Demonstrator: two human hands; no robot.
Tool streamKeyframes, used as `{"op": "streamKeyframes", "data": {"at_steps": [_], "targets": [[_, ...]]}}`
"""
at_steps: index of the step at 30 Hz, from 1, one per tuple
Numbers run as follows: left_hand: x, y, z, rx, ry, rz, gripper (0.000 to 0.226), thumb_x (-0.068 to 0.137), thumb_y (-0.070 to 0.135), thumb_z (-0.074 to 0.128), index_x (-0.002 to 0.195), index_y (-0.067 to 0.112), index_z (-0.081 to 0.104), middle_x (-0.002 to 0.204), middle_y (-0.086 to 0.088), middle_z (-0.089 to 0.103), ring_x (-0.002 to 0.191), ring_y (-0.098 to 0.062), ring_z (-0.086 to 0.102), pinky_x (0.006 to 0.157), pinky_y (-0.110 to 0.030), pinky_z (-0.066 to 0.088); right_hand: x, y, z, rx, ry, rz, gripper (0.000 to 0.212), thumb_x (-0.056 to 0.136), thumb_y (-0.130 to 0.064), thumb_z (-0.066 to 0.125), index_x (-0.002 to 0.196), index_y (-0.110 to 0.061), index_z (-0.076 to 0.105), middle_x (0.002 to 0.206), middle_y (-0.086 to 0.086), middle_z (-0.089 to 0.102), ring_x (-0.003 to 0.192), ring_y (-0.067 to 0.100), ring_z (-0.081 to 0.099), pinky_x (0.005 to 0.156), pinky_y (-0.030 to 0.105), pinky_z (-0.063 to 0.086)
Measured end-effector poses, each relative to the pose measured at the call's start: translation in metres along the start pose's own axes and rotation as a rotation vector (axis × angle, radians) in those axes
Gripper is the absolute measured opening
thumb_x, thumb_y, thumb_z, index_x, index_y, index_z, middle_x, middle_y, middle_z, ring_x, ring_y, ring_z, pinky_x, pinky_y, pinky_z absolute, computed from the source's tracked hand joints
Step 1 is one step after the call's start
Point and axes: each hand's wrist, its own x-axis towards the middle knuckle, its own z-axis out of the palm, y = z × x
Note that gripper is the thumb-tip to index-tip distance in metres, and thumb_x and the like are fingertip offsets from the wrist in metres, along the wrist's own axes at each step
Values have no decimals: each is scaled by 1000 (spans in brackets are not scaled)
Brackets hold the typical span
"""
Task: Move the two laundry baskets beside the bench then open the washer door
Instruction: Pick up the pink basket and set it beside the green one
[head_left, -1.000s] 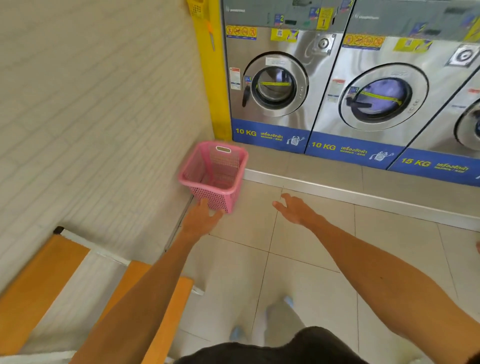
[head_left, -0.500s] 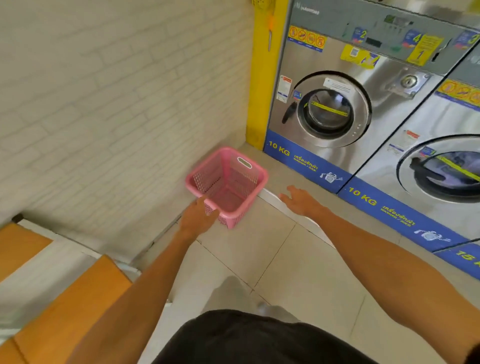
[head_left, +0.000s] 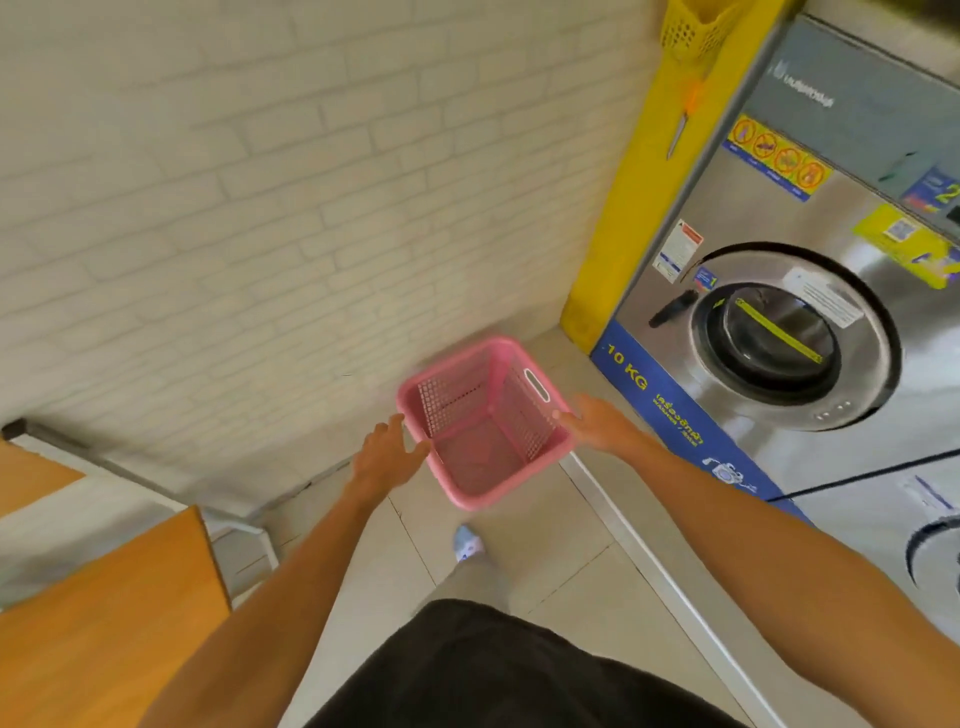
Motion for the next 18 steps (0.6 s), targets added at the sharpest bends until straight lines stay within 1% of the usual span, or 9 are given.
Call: {"op": "streamKeyframes", "data": {"at_steps": [2,3,5,7,9,11,15,16,18], "targets": [[22,12,-1,-8,-9,-22,81,94,57,54,156,16,25,153,-18,40,137,-37,44,107,-54,43,32,1,-19,-14,-8,14,57,103,-43,50,142,-1,46,130,18,59,123,36,57,95,37,46],[33,17,-2,-17,-12,-35,81,94,57,54,156,15,25,153,-19,40,137,-37,44,107,-53,43,48,0,-26,-14,-10,21,57,102,-43,51,139,0,48,126,15,60,122,36,57,97,39,47],[52,24,1,-38,-14,-64,80,94,54,56,156,14,25,153,-19,40,138,-37,44,108,-53,43,75,0,-34,-27,-28,25,59,102,-41,53,143,0,44,137,20,56,126,37,55,101,42,47],[64,29,6,-52,-18,-83,78,94,51,58,156,15,27,153,-18,41,138,-36,44,108,-55,42,94,0,-34,-38,-55,16,61,101,-37,54,147,0,39,144,22,51,129,36,53,101,39,45],[76,33,14,-78,-36,-128,77,93,49,59,155,17,28,153,-16,41,138,-35,44,107,-56,42,115,4,-33,-45,-89,11,64,101,-36,56,150,-1,34,145,22,49,131,35,51,100,37,43],[85,36,24,-114,-58,-181,77,92,48,61,155,18,28,151,-17,42,136,-36,46,107,-56,42,136,11,-30,-46,-124,5,64,100,-33,58,150,-1,33,142,22,52,127,36,54,98,37,45],[109,37,45,-188,-58,-280,79,92,45,64,155,15,26,151,-19,42,135,-38,45,107,-58,42,188,25,-29,-86,-145,-3,59,99,-31,60,142,3,38,128,24,60,114,37,62,85,36,49],[115,37,51,-199,-52,-307,80,91,44,64,155,14,26,151,-19,42,135,-39,46,106,-58,42,202,29,-28,-94,-140,-12,57,99,-30,60,140,4,39,124,24,62,107,36,64,78,34,49],[126,38,63,-231,-39,-372,82,91,44,65,155,13,24,152,-19,41,135,-39,46,106,-58,42,227,36,-27,-113,-159,-43,52,100,-27,59,137,3,39,114,21,66,87,32,67,61,29,49]]}}
